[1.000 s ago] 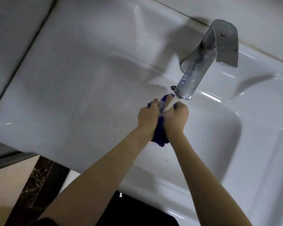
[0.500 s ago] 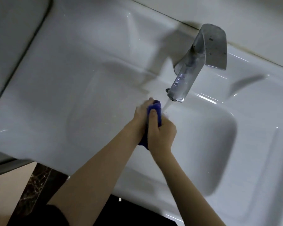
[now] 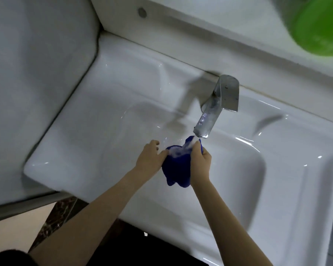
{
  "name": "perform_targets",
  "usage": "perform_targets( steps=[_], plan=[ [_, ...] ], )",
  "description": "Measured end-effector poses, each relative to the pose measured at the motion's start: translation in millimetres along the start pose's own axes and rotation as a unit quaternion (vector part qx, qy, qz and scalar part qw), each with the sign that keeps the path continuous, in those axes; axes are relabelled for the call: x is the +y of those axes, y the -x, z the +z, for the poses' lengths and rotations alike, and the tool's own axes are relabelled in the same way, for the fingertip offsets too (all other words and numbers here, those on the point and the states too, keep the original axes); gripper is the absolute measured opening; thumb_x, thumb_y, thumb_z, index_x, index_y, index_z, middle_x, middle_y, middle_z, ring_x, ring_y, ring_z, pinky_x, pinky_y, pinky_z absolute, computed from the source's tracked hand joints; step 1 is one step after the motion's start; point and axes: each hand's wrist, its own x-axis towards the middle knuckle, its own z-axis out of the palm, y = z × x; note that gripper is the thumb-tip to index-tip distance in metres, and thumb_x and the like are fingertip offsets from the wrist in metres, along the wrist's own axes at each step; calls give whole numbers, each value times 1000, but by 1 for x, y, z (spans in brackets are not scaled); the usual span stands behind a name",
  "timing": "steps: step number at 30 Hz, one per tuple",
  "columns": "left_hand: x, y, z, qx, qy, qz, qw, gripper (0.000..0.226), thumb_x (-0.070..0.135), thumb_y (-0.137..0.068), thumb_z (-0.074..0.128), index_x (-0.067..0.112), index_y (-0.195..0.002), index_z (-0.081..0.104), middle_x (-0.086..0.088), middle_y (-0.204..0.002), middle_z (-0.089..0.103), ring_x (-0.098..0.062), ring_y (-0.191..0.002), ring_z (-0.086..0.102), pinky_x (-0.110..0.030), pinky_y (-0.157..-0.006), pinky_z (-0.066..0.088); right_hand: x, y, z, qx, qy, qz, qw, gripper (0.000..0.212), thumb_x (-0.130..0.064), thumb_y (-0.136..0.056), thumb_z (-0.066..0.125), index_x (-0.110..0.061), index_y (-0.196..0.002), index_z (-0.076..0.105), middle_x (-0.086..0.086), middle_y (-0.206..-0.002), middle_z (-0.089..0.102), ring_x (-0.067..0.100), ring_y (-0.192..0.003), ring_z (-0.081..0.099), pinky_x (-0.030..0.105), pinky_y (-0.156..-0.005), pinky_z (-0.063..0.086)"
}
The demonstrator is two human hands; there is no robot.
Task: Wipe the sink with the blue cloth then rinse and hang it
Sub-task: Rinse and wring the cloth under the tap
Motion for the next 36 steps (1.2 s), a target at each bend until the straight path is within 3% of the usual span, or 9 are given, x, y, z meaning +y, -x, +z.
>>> perform_targets(
  steps=[3, 8, 17, 19, 23, 27, 31, 33, 36],
  plan=[
    [39, 31, -22, 123, -104, 225, 961, 42, 19, -98, 49, 11, -139, 45, -8, -135, 52, -21, -114, 54, -23, -94, 39, -13, 10, -3, 9, -28, 13, 999, 35, -32, -98, 48, -9, -71, 48, 6, -66, 53, 22, -64, 50, 30, -62, 43],
    [118, 57, -28, 163, -223, 543, 793, 51, 19, -97, 46, 7, -146, 41, -8, -152, 43, -19, -140, 38, -24, -118, 25, -22, 17, -13, 19, -58, 4, 998, 38, -39, -96, 51, -12, -70, 49, 6, -67, 56, 20, -65, 52, 28, -61, 44],
    [103, 26, 2, 112, -314, 584, 741, 50, 14, -95, 40, 11, -145, 44, -2, -153, 43, -21, -145, 34, -37, -120, 26, -13, 22, -28, 19, -92, -29, 995, 40, -40, -99, 49, -9, -72, 48, 5, -66, 53, 14, -59, 50, 19, -54, 45],
    [103, 33, 0, 97, -296, 567, 762, 51, 15, -95, 44, 14, -146, 43, 0, -153, 43, -19, -145, 33, -35, -120, 26, -13, 30, -34, 14, -99, -47, 994, 37, -39, -99, 48, -9, -77, 50, 10, -70, 49, 16, -59, 49, 18, -53, 45],
    [95, 54, -16, 86, -24, 444, 891, 43, 21, -95, 53, 18, -138, 49, 2, -139, 54, -8, -127, 50, -17, -104, 39, -18, 51, -54, -8, -139, -56, 989, 52, -46, -94, 54, 2, -75, 45, 12, -73, 45, 22, -65, 48, 32, -65, 46],
    [48, 48, -12, -22, 168, 93, 981, 35, 37, -97, 53, 13, -123, 55, -10, -128, 62, -17, -110, 59, -19, -91, 44, -31, 80, -75, -46, -155, -87, 983, 52, -43, -99, 50, 6, -80, 48, 14, -72, 50, 22, -63, 53, 26, -59, 47],
    [15, 41, 10, -322, 396, -129, 850, 70, 65, -87, 51, 14, -135, 57, -10, -140, 57, -27, -129, 54, -44, -113, 37, -40, 94, -82, -104, -189, -79, 973, 50, -50, -92, 50, -4, -99, 69, 15, -95, 75, 26, -89, 73, 37, -80, 59],
    [18, 46, 18, -367, 494, -141, 776, 78, 65, -78, 63, 16, -138, 54, -8, -142, 54, -27, -130, 52, -44, -110, 41, -40, 93, -81, -106, -195, -62, 973, 49, -52, -93, 48, -9, -103, 70, 15, -102, 74, 28, -97, 71, 40, -87, 57],
    [31, 53, 28, -366, 539, -87, 753, 80, 68, -77, 57, 11, -134, 56, -15, -141, 55, -29, -126, 57, -44, -103, 49, -31, 84, -77, -125, -120, -66, 983, 44, -42, -102, 42, -10, -102, 72, 14, -104, 74, 26, -100, 70, 38, -89, 57]
  ],
)
